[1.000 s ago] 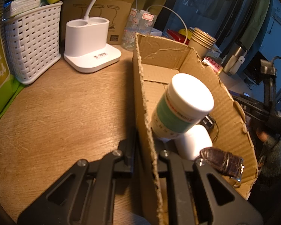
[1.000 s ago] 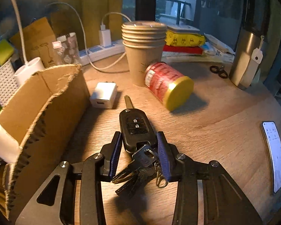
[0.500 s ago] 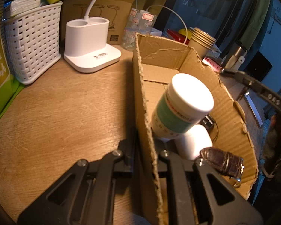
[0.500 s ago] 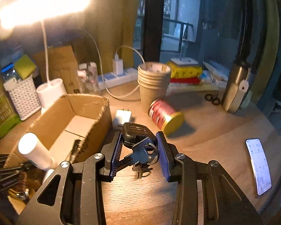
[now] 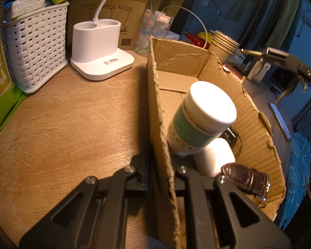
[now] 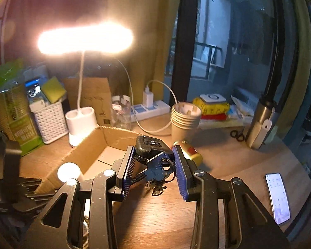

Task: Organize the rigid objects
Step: 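Carry the car key with keyring into the box and release it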

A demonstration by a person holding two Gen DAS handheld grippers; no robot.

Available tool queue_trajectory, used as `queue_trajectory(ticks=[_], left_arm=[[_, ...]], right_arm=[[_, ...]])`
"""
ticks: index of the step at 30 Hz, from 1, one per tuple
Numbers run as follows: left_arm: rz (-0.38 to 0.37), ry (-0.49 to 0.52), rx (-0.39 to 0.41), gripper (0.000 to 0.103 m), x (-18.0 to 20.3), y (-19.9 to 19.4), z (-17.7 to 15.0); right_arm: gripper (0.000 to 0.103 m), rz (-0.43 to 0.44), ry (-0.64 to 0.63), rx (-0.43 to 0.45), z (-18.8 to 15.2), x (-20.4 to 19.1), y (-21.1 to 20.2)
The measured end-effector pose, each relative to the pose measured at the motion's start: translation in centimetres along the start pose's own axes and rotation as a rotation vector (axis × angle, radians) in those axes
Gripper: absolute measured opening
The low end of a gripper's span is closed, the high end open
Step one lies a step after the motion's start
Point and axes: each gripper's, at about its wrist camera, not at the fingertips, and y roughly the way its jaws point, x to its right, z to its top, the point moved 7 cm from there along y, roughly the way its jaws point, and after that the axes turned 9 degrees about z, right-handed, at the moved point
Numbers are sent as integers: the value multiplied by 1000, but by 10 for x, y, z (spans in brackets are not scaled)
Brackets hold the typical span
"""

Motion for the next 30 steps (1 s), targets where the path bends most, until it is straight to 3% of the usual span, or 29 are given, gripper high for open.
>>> queue_trajectory(ticks=[17,30], left_arm=[[0,0,0,11,0,0,0],[0,0,0,11,0,0,0]], right_arm=[[39,107,-96,-11,6,-69,14],[39,161,-69,-81,-15,-76,44]])
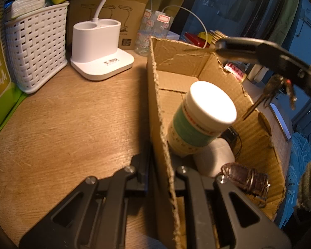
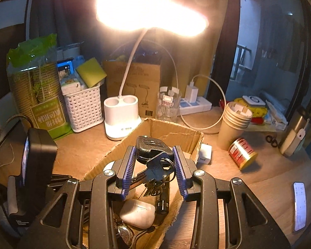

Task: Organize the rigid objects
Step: 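Carry the car key with keyring into the box and release it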

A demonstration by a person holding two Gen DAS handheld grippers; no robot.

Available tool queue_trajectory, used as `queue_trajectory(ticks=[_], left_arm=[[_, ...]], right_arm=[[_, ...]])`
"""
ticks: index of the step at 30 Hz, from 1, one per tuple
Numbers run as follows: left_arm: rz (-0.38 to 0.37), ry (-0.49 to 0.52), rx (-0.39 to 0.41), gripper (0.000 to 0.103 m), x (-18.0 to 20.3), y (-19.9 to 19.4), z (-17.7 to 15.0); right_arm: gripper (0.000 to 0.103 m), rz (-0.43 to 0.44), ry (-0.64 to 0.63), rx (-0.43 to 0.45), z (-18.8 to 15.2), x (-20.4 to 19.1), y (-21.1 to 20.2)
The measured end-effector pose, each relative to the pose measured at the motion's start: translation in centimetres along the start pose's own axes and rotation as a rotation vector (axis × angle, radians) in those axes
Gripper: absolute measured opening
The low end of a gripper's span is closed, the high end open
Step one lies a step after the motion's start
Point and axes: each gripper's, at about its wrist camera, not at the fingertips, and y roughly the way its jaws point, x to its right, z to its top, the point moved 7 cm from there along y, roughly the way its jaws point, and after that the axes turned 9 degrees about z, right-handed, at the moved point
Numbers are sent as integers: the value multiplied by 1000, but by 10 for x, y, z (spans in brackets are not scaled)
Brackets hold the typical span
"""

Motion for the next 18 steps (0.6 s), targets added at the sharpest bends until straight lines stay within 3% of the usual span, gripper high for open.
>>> queue_trajectory(ticks=[18], left_arm=[[0,0,0,11,0,0,0]], right_arm=[[39,66,55,-98,-27,7,39]])
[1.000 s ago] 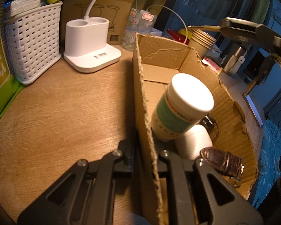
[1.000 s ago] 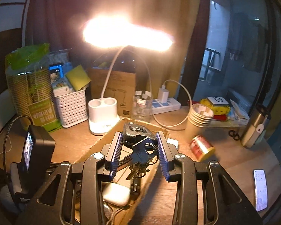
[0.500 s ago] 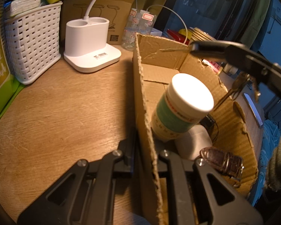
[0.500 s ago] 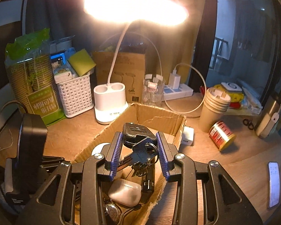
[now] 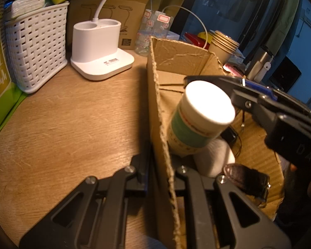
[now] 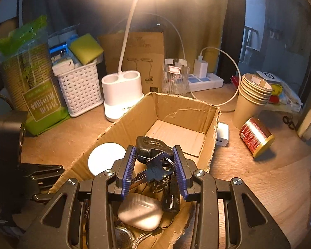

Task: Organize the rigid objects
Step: 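Carry the car key with keyring into the box and release it, then move the right gripper to the red can and grasp its body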

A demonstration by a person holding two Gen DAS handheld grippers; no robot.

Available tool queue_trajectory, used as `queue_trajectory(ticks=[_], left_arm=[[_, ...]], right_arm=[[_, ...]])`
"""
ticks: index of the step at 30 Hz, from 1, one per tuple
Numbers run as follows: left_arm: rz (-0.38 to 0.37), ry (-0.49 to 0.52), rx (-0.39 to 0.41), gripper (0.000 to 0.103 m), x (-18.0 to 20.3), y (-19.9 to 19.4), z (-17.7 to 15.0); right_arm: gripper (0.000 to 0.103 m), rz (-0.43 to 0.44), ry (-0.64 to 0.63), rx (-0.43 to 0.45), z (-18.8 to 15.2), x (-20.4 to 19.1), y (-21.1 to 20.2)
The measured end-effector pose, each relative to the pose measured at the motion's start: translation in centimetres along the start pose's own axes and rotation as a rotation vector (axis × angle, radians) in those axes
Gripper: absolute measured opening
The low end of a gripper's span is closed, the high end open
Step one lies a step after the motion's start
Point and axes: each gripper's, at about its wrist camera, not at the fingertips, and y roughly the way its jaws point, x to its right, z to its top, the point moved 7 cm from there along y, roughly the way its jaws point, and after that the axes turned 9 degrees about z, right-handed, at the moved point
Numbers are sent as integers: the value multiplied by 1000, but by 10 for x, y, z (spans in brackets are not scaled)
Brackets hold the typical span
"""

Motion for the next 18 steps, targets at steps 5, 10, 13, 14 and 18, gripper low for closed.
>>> queue_trajectory(ticks=[5,10,13,14,18], left_arm=[[0,0,0,11,0,0,0],[0,0,0,11,0,0,0],[-1,0,0,11,0,1,0],[-1,0,1,11,0,1,0],[-1,0,0,11,-1,1,0]], right_arm=[[39,6,10,-12,0,3,0],[38,25,20,-14,0,2,1],[38,27,20,-13,0,1,0],[38,27,22,-11,0,2,-1],[38,23,30,3,1,5,-5]])
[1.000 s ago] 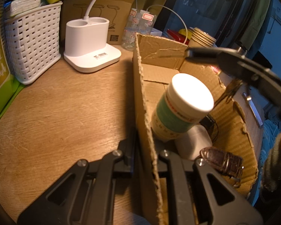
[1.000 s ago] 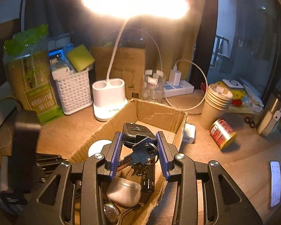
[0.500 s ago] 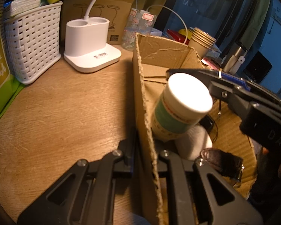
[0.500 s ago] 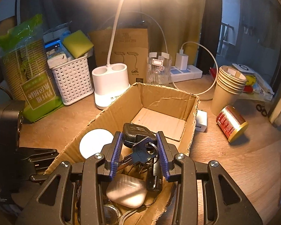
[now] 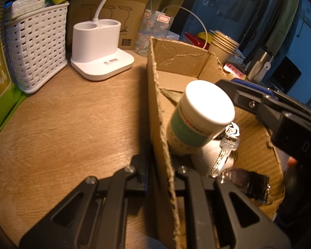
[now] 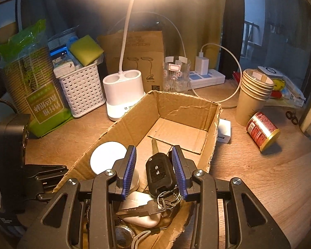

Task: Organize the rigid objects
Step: 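Move the right gripper to the red can and grasp its body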

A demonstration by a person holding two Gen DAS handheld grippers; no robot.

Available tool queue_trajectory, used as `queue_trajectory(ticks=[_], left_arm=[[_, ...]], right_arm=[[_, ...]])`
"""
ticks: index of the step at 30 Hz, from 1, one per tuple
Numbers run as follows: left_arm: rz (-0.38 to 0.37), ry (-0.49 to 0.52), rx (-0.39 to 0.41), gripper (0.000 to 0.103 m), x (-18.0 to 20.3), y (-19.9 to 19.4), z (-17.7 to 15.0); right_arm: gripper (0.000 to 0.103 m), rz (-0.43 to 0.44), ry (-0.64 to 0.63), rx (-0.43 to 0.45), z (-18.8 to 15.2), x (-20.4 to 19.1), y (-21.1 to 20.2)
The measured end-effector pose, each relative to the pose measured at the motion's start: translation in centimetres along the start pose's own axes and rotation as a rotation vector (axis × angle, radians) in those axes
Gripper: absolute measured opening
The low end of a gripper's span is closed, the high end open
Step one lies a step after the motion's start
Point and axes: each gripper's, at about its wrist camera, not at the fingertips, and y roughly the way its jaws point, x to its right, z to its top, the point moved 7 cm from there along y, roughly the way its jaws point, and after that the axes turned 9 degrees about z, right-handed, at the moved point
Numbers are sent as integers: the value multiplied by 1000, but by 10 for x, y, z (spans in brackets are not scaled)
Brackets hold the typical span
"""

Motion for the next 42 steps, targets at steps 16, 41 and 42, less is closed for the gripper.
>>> queue_trajectory(ticks=[16,41,42], left_arm=[[0,0,0,11,0,0,0],[0,0,0,11,0,0,0],[0,0,0,11,0,0,0]], right_arm=[[42,-99,112,92,6,61,-44],[65,-270,139,34,-4,158,-26],[65,-271,142,31,-3,163,-24]])
